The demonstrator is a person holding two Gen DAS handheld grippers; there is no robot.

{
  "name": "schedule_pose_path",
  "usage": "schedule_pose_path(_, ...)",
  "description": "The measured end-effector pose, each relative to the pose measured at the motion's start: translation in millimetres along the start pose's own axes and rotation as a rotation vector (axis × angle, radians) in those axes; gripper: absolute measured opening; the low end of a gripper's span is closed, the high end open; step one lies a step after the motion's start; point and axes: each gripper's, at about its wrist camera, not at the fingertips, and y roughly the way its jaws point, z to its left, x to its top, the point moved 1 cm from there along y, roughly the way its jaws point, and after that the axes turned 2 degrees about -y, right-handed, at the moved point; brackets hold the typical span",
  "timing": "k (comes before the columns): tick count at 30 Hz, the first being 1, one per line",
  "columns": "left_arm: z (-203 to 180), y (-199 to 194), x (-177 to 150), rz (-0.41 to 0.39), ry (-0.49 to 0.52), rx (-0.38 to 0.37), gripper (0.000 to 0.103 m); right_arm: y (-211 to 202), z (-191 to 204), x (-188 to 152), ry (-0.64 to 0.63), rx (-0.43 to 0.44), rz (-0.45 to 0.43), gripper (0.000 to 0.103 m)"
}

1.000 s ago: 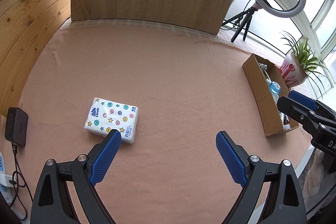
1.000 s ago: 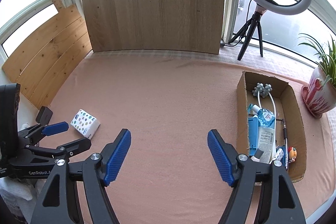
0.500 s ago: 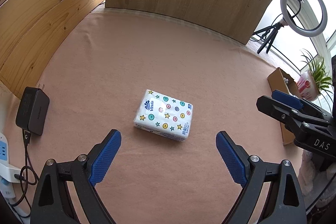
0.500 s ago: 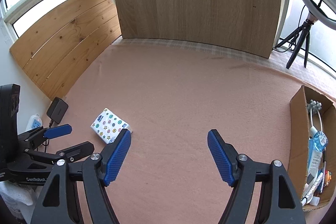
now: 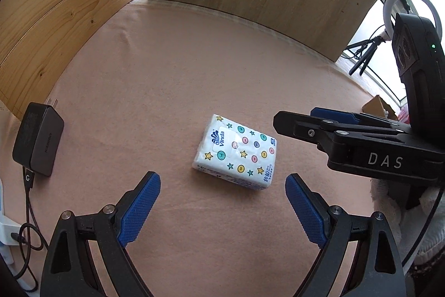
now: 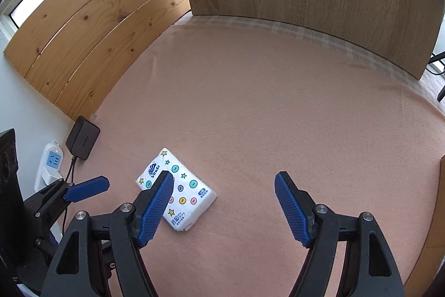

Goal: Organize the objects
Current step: 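Close the right tool on the tissue pack and lift it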

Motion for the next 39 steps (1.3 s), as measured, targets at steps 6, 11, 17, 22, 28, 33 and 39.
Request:
schedule_pose_path(6,7.7,11.9,-3.5,0.023,-0.025,-0.025,0.088,20.9,4.0,5.6,0.022,0.049,0.063,0.071)
schedule_pose_path(11,9.2,20.3,-3.9,0.031,-0.048,-0.06,0.084,34.2,8.1,5.7,0.026,0.083,0.118,0.059)
schedule_pose_path(17,9.6,32.9,-2.1,0.049,-0.064,-0.112,0.059,41.9,6.5,-1.1,0.085,0.163,0.16,0.043)
schedule_pose_path(22,5.2,37.2,-4.6,0.048,-0.062,-0.13,0.055,39.4,4.3,-7.0,0.106,0.188,0.167,0.038)
schedule_pose_path(28,-8.4,38.5,-8.9,0.039,-0.044,-0.137,0.05,33.5,1.1,-16.4,0.11,0.211,0.174,0.033)
schedule_pose_path(33,-28.6,38.0,-18.0,0.035,-0.009,-0.135,0.05,23.5,-5.6,-29.3,0.111,0.199,0.164,0.031)
schedule_pose_path(39,-60.3,33.2,-31.6,0.047,0.02,-0.171,0.049,-0.7,-21.3,-54.5,0.14,0.18,0.135,0.03)
